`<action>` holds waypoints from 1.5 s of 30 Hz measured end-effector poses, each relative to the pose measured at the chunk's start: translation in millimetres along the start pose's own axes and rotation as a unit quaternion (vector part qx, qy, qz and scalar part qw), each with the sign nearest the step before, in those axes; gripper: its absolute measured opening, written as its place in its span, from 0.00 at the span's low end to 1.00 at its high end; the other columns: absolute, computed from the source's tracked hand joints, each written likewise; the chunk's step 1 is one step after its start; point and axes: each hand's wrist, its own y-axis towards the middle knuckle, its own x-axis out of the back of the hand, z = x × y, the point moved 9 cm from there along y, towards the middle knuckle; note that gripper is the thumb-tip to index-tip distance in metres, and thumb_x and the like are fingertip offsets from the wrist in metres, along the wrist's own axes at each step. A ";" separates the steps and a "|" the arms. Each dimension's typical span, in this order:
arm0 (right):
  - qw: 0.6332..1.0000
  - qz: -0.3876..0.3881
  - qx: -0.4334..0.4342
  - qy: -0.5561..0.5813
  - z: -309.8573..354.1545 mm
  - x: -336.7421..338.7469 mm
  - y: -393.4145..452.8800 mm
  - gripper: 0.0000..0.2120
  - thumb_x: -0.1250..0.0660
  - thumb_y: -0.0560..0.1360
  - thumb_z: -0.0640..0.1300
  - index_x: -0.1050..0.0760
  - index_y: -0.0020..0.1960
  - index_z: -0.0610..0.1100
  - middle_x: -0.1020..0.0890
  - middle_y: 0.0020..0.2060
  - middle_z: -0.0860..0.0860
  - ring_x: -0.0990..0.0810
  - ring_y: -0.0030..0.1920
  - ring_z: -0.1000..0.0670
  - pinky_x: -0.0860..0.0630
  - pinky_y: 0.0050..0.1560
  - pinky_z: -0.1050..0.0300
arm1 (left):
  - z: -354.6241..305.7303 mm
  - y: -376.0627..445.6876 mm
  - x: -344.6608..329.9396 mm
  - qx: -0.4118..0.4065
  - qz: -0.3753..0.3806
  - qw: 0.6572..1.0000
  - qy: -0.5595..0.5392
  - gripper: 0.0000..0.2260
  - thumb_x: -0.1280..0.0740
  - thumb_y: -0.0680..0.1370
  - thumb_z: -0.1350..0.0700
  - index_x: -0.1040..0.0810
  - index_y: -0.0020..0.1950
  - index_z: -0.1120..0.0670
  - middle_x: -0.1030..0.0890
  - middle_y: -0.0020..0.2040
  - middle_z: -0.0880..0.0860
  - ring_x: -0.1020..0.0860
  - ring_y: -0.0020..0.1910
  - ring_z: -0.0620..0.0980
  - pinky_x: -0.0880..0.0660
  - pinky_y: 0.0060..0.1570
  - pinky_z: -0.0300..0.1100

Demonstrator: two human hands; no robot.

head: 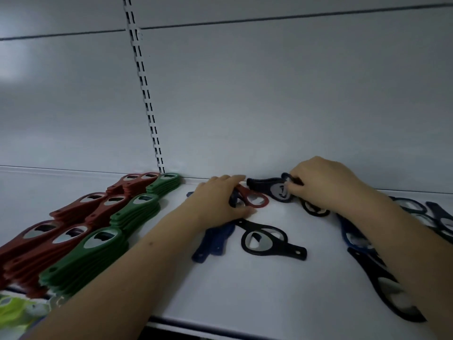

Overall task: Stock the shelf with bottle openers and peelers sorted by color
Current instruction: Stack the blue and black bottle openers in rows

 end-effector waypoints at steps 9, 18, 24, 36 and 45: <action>0.996 -0.028 -0.029 0.079 0.7 -4.3 -0.3 0.19 0.40 0.80 0.59 0.24 0.62 0.47 0.21 0.55 0.49 0.23 0.54 0.48 0.24 0.54 0.49 | -19.1 15.4 -4.9 -0.106 0.014 0.991 0.084 0.19 0.39 0.80 0.41 0.27 0.71 0.42 0.24 0.65 0.47 0.29 0.64 0.49 0.34 0.63 0.50; 0.971 -0.042 0.058 0.227 39.5 -19.5 10.1 0.13 0.42 0.82 0.51 0.21 0.58 0.50 0.19 0.51 0.52 0.22 0.53 0.50 0.25 0.56 0.49 | -48.9 29.7 -0.2 -0.175 -0.071 0.949 0.254 0.13 0.42 0.82 0.54 0.21 0.59 0.56 0.21 0.52 0.54 0.25 0.53 0.55 0.39 0.45 0.42; 0.922 -0.107 -0.004 0.372 34.9 13.3 9.0 0.20 0.46 0.80 0.59 0.20 0.55 0.50 0.16 0.46 0.49 0.18 0.48 0.48 0.23 0.56 0.47 | -17.8 13.5 66.5 -0.048 -0.149 0.985 0.077 0.14 0.42 0.83 0.55 0.25 0.67 0.53 0.18 0.49 0.56 0.20 0.46 0.57 0.28 0.41 0.46; 0.940 -0.025 0.143 0.309 171.1 5.3 33.8 0.21 0.47 0.80 0.60 0.21 0.54 0.49 0.20 0.49 0.53 0.23 0.51 0.51 0.26 0.56 0.53 | 146.9 -109.2 152.9 0.188 -0.087 0.977 -0.049 0.14 0.37 0.81 0.46 0.23 0.46 0.56 0.23 0.36 0.51 0.27 0.33 0.48 0.33 0.32 0.40; 0.936 -0.051 0.151 0.314 158.4 -3.9 21.8 0.26 0.50 0.74 0.65 0.21 0.55 0.53 0.21 0.49 0.60 0.24 0.51 0.57 0.26 0.55 0.56 | 173.5 -117.9 119.0 0.282 -0.059 0.954 0.081 0.24 0.26 0.71 0.45 0.37 0.30 0.57 0.33 0.28 0.51 0.33 0.30 0.49 0.39 0.27 0.42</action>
